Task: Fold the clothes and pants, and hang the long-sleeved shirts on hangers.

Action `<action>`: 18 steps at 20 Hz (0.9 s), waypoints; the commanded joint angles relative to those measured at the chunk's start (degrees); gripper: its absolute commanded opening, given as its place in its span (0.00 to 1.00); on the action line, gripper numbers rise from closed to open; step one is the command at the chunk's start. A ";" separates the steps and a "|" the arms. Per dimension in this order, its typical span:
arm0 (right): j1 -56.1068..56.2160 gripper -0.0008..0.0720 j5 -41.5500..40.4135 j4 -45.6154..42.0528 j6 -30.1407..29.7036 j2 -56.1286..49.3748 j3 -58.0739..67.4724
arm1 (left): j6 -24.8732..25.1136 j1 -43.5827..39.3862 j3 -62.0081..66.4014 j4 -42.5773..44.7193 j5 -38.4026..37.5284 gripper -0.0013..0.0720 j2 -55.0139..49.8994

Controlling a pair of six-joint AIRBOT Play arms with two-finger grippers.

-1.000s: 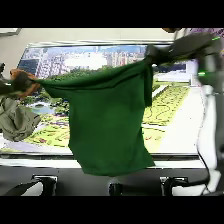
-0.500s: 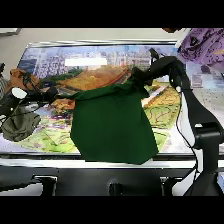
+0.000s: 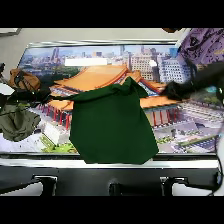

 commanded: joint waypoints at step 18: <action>-5.35 0.05 18.75 3.89 -2.84 18.08 -44.70 | -0.02 0.44 0.15 0.00 -2.45 0.05 0.22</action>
